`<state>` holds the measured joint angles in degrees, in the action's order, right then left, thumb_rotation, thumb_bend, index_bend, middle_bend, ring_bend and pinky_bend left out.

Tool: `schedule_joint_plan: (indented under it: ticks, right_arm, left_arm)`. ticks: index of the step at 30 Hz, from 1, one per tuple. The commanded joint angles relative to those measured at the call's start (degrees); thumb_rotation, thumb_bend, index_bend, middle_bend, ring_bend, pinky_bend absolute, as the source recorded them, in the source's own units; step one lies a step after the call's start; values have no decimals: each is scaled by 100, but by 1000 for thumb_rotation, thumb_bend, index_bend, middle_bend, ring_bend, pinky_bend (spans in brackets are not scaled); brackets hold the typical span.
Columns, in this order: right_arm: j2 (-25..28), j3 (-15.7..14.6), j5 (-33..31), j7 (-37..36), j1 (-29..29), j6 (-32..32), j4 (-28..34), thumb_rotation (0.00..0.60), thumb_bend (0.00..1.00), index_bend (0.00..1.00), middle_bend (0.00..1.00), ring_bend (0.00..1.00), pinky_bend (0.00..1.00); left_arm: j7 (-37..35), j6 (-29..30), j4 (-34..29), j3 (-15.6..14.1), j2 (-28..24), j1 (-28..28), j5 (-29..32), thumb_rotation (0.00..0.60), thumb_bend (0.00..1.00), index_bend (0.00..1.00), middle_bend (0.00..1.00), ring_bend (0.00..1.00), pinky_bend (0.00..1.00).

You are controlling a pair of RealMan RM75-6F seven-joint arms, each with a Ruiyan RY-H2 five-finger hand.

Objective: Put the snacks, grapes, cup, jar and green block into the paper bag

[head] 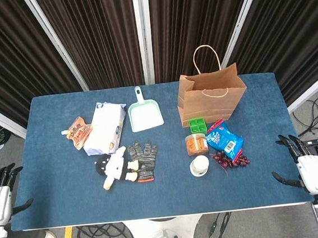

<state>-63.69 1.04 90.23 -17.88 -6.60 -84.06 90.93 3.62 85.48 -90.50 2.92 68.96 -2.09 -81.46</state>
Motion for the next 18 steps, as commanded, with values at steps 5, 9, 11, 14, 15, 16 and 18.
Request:
schedule_joint_plan:
  ticks: [5, 9, 11, 14, 15, 16, 18]
  right_arm:
    - [6, 24, 74, -54, 31, -121, -29, 600, 113, 59, 188, 0, 100]
    - [-9, 21, 92, -72, 31, -122, -64, 600, 113, 59, 188, 0, 99]
    - [-18, 34, 64, -15, -2, -53, -77, 600, 113, 60, 188, 0, 100]
    - [10, 73, 31, 247, -180, 238, -64, 600, 112, 60, 187, 0, 100]
    - [24, 88, 18, 351, -268, 381, -55, 600, 112, 59, 187, 0, 100]
    - [46, 123, -28, 516, -407, 613, -40, 600, 112, 59, 186, 0, 100]
    - [40, 217, -206, 890, -688, 1094, -45, 600, 112, 59, 182, 0, 100]
  left_arm:
    - [72, 161, 57, 52, 84, 38, -6, 600, 50, 241, 203, 121, 153]
    - [90, 173, 49, 43, 95, 51, -10, 600, 49, 240, 203, 121, 153]
    - [73, 131, 41, 32, 87, 44, 0, 600, 50, 241, 203, 121, 153]
    - [60, 68, 36, 20, 80, 32, 22, 600, 49, 240, 203, 121, 152]
    - [53, 54, 37, 15, 80, 30, 26, 600, 49, 240, 203, 121, 153]
    - [44, 39, 41, 10, 82, 31, 36, 600, 49, 241, 203, 121, 153]
    - [32, 20, 48, 5, 93, 38, 62, 600, 49, 241, 203, 121, 153]
